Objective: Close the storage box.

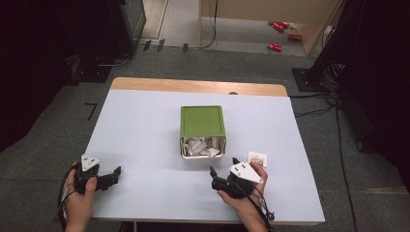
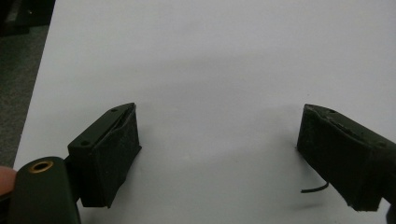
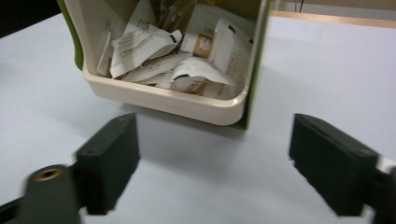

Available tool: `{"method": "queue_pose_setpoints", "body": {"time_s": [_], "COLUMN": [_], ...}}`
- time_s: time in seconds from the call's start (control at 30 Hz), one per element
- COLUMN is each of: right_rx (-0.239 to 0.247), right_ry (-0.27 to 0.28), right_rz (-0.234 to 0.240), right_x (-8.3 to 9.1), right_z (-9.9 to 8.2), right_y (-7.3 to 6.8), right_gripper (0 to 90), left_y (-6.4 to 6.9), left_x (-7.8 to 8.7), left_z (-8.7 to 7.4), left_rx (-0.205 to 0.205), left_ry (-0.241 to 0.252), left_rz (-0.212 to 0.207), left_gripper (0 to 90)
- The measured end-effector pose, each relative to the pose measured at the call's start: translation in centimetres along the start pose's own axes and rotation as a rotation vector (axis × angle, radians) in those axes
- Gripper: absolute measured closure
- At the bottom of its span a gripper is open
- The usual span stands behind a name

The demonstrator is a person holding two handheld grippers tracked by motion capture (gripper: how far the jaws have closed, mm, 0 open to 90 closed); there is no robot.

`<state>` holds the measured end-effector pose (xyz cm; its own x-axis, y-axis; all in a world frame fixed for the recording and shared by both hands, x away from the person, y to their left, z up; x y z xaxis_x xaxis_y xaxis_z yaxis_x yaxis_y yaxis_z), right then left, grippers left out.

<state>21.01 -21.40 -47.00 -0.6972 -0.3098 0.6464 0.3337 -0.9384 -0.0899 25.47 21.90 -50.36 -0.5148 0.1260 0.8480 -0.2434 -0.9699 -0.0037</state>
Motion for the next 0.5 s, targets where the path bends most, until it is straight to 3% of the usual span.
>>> {"method": "queue_pose_setpoints", "body": {"time_s": [0.13, 0.17, 0.23, 0.47, 0.5], "right_rx": [-0.026, -0.033, -0.037, -0.067, -0.073], "right_ry": [0.015, 0.027, 0.028, 0.025, 0.023], "right_rz": [-0.004, -0.024, -0.033, -0.111, -0.134], "right_x": [1.2, 1.7, 1.9, 3.4, 3.7], "right_z": [0.4, 0.5, 0.5, -0.1, -0.5], "right_y": [1.5, 2.5, 2.8, 6.5, 7.6], "right_gripper": [10.4, 10.4, 10.4, 10.7, 10.8], "left_y": [0.0, 0.0, 0.0, 0.0, 0.0], "left_x": [0.0, 0.0, 0.0, 0.0, 0.0], "left_z": [0.0, 0.0, 0.0, 0.0, 0.0], "left_rx": [0.000, -0.001, 0.000, 0.000, -0.001], "left_ry": [0.000, 0.000, 0.000, 0.000, 0.000], "left_rz": [0.000, 0.001, 0.001, 0.001, 0.002], "left_gripper": [13.5, 13.5, 13.4, 13.4, 13.5]}}
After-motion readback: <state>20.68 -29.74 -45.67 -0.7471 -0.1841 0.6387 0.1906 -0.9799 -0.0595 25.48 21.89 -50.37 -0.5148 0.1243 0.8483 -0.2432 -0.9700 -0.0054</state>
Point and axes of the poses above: each handheld gripper's, and its own axes: x roughly backward along the jaws, z roughly out of its top, y roughly to its right, the point moved 1 cm from there along -x, roughly forward along the jaws, and after that the axes turned 13 degrees about -y, right-handed, at the moved point
